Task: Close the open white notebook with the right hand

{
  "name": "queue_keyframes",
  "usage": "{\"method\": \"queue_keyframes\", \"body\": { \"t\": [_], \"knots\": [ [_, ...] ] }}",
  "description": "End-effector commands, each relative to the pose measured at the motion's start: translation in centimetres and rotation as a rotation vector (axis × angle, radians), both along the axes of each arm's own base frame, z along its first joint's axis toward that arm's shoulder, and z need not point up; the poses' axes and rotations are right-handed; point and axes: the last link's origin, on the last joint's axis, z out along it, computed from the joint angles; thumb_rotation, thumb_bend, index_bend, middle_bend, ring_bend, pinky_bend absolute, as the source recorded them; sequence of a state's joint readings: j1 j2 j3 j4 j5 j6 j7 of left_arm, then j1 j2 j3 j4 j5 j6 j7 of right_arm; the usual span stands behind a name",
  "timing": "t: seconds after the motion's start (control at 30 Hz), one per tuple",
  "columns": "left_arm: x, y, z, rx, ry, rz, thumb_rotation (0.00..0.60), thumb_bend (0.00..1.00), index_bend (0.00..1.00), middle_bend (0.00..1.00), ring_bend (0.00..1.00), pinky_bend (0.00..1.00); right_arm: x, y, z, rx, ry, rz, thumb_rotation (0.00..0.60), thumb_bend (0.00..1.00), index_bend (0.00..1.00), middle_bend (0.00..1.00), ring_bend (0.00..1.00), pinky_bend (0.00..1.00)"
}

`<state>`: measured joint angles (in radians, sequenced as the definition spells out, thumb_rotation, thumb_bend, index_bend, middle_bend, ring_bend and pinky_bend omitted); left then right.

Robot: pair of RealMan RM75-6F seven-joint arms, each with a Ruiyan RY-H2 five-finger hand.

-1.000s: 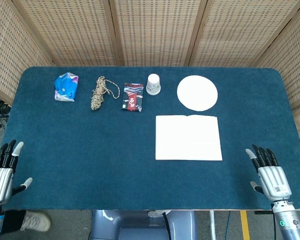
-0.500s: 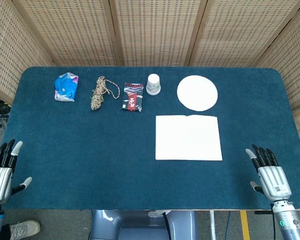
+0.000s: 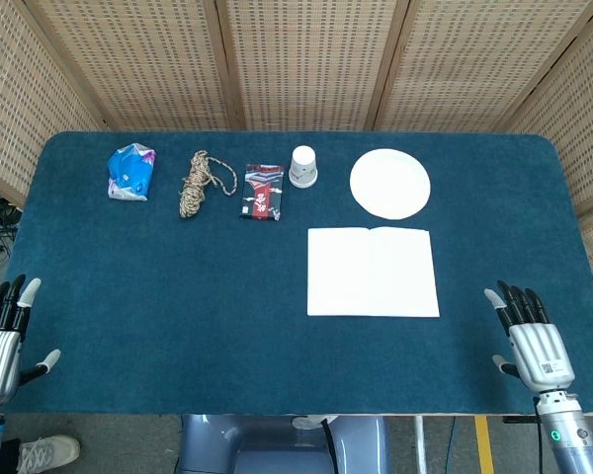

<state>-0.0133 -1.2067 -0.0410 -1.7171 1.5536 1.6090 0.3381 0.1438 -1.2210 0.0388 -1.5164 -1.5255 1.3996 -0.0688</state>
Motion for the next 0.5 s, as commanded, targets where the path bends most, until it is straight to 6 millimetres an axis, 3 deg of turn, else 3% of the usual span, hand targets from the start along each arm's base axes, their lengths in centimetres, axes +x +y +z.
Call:
{"method": "queue_keyframes", "body": {
  "t": [0.03,0.5],
  "knots": [
    [-0.1,0.1,0.0,-0.002,0.001,0.004,0.6,0.06,0.0,0.0,0.0,0.0,0.3,-0.6,-0.1,-0.006,-0.013,-0.004,0.6,0.25,0.0,0.0,0.0,0.0],
    [-0.5,0.5,-0.3,-0.012,0.003,0.03,0.6,0.06,0.0,0.0,0.0,0.0,3.1,-4.1,-2.3,0.021,-0.035,-0.01,0.6,0.25,0.0,0.0,0.0,0.0]
  ]
}}
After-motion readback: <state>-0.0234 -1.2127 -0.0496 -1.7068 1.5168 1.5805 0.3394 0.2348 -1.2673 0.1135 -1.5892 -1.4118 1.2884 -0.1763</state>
